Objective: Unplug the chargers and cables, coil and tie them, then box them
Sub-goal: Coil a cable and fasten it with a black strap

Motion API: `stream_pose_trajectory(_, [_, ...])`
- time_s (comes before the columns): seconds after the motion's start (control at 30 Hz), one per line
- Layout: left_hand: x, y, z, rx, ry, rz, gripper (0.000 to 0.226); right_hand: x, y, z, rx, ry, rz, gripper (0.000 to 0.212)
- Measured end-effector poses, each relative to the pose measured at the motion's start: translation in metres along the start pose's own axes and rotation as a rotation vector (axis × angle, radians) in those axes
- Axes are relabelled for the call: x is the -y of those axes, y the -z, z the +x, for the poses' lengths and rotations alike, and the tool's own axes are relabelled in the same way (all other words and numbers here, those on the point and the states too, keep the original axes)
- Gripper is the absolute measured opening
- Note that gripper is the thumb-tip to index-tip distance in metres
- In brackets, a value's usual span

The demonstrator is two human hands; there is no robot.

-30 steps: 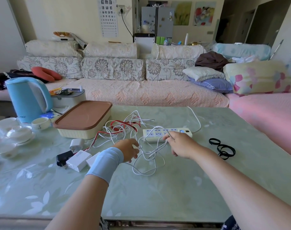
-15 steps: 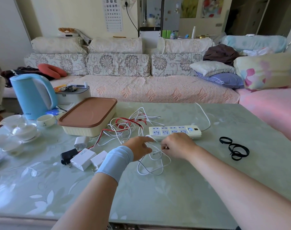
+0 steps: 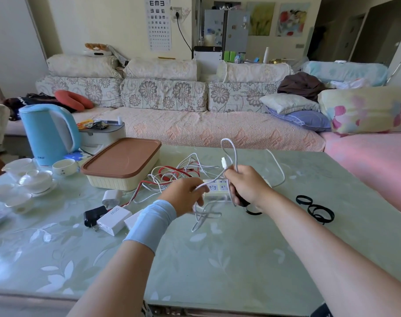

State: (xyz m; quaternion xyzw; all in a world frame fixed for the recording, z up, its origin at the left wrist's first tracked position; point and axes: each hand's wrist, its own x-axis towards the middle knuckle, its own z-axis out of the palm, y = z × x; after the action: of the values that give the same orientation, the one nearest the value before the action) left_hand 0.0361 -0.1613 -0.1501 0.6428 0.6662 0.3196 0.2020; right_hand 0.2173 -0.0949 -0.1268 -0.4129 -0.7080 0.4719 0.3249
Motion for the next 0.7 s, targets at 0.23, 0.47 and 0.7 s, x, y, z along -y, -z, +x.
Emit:
stream_pose_trajectory(0.23, [0.009,0.030,-0.017,0.018,0.064,-0.754,0.015,-0.012,0.023,-0.008,0.106,-0.190,-0.187,0.031])
stream_pose_trajectory(0.47, [0.010,0.039,-0.018,-0.022,-0.033,-0.250,0.025,0.015,0.021,-0.006,-0.004,-0.035,0.219,0.045])
stream_pose_trajectory(0.7, [-0.006,0.031,-0.012,0.031,-0.094,-0.466,0.019,0.036,-0.004,-0.014,0.087,0.197,0.056,0.018])
